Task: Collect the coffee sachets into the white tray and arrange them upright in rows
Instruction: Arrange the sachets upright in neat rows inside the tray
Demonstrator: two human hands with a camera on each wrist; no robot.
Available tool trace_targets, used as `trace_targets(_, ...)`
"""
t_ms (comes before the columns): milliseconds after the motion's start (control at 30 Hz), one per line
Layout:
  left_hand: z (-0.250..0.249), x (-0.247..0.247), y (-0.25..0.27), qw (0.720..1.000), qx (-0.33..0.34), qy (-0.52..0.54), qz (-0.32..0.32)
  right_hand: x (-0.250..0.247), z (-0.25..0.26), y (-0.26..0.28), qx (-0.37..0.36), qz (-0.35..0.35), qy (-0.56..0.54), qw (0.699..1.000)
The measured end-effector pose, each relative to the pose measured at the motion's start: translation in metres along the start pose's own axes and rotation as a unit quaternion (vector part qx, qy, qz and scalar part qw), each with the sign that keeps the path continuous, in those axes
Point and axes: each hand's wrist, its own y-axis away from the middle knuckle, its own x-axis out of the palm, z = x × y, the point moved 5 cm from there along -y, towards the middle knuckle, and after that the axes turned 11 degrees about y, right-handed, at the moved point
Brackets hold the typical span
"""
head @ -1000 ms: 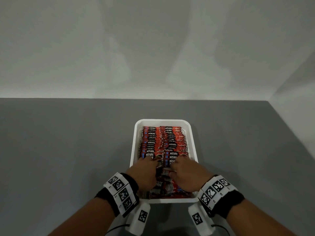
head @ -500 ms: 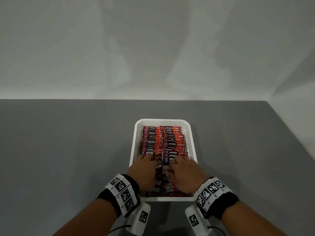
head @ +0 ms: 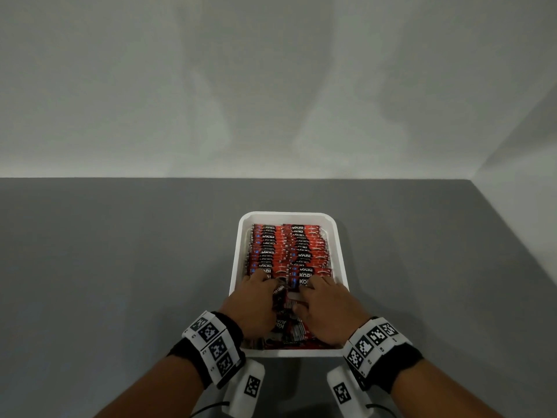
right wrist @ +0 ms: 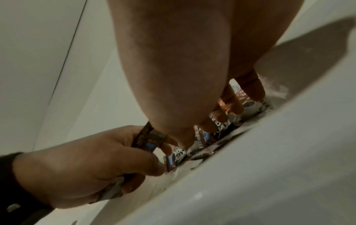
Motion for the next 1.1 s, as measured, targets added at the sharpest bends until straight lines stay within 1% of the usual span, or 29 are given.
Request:
trace_targets(33, -0.003, -0.006, 0.003, 0.998, 0.001, 0.056, -0.016, -0.002, -0.001, 0.000, -0.002, -0.001, -0.021, 1.000)
trace_targets(67, -0.007, -0.013, 0.007, 0.989, 0.005, 0.140, -0.042, -0.005, -0.002, 0.001, -0.006, -0.001, -0.049, 0.999)
trace_targets(100, -0.010, -0.020, 0.009, 0.969, -0.012, 0.240, -0.059, -0.010, -0.003, 0.002, -0.010, -0.005, -0.085, 0.996)
trace_targets(133, -0.012, -0.025, 0.012, 0.931, -0.039, 0.355, -0.072, -0.018, -0.004, 0.003, -0.010, -0.015, -0.123, 0.992)
trace_targets(167, -0.012, -0.026, 0.013, 0.884, -0.072, 0.455, -0.077, -0.027, -0.004, 0.004, -0.005, -0.033, -0.162, 0.986)
trace_targets(200, -0.013, -0.027, 0.014, 0.830, -0.094, 0.544, -0.079, -0.038, -0.004, 0.005, 0.007, -0.053, -0.206, 0.977)
trace_targets(233, -0.016, -0.028, 0.015, 0.784, -0.098, 0.607, -0.083, -0.048, -0.003, 0.006, 0.021, -0.070, -0.259, 0.963)
trace_targets(267, -0.019, -0.029, 0.015, 0.747, -0.093, 0.652, -0.094, -0.057, 0.000, 0.006, 0.034, -0.074, -0.320, 0.944)
trace_targets(300, -0.022, -0.032, 0.014, 0.726, -0.078, 0.675, -0.106, -0.061, 0.004, 0.005, 0.044, -0.061, -0.381, 0.921)
trace_targets(333, -0.026, -0.034, 0.015, 0.715, -0.063, 0.685, -0.122, -0.063, 0.008, 0.004, 0.048, -0.045, -0.434, 0.898)
trace_targets(367, -0.028, -0.035, 0.015, 0.712, -0.048, 0.686, -0.141, -0.062, 0.012, 0.003, 0.050, -0.038, -0.471, 0.880)
trace_targets(400, -0.030, -0.038, 0.017, 0.710, -0.037, 0.684, -0.160, -0.061, 0.014, 0.001, 0.053, -0.038, -0.493, 0.868)
trace_targets(433, -0.031, -0.040, 0.017, 0.711, -0.033, 0.680, -0.179, -0.061, 0.014, 0.000, 0.056, -0.043, -0.500, 0.863)
trace_targets(467, -0.030, -0.041, 0.017, 0.712, -0.035, 0.674, -0.195, -0.062, 0.014, -0.001, 0.060, -0.051, -0.495, 0.865)
trace_targets(567, -0.023, -0.046, 0.014, 0.717, -0.051, 0.658, -0.224, -0.068, 0.006, -0.004, 0.076, -0.085, -0.457, 0.882)
trace_targets(633, -0.018, -0.049, 0.014, 0.714, -0.058, 0.659, -0.229, -0.074, 0.001, -0.004, 0.083, -0.099, -0.440, 0.888)
trace_targets(700, -0.017, -0.051, 0.016, 0.718, -0.055, 0.656, -0.226, -0.078, 0.000, -0.006, 0.079, -0.100, -0.420, 0.899)
trace_targets(767, -0.017, -0.052, 0.018, 0.727, -0.057, 0.647, -0.222, -0.082, 0.000, -0.010, 0.069, -0.097, -0.380, 0.917)
trace_targets(833, -0.013, -0.055, 0.020, 0.731, -0.060, 0.635, -0.242, -0.085, -0.001, -0.015, 0.060, -0.086, -0.344, 0.933)
trace_targets(867, -0.011, -0.057, 0.022, 0.726, -0.068, 0.634, -0.257, -0.086, -0.003, -0.018, 0.057, -0.078, -0.321, 0.942)
trace_targets(933, -0.006, -0.062, 0.027, 0.703, -0.095, 0.650, -0.274, -0.085, -0.006, -0.027, 0.046, -0.059, -0.267, 0.961)
trace_targets(1000, -0.001, -0.064, 0.030, 0.683, -0.127, 0.665, -0.272, -0.078, -0.002, -0.037, 0.029, -0.032, -0.214, 0.976)
trace_targets(1100, 0.008, -0.064, 0.032, 0.666, -0.156, 0.672, -0.285, -0.061, 0.010, -0.051, 0.009, 0.002, -0.166, 0.986)
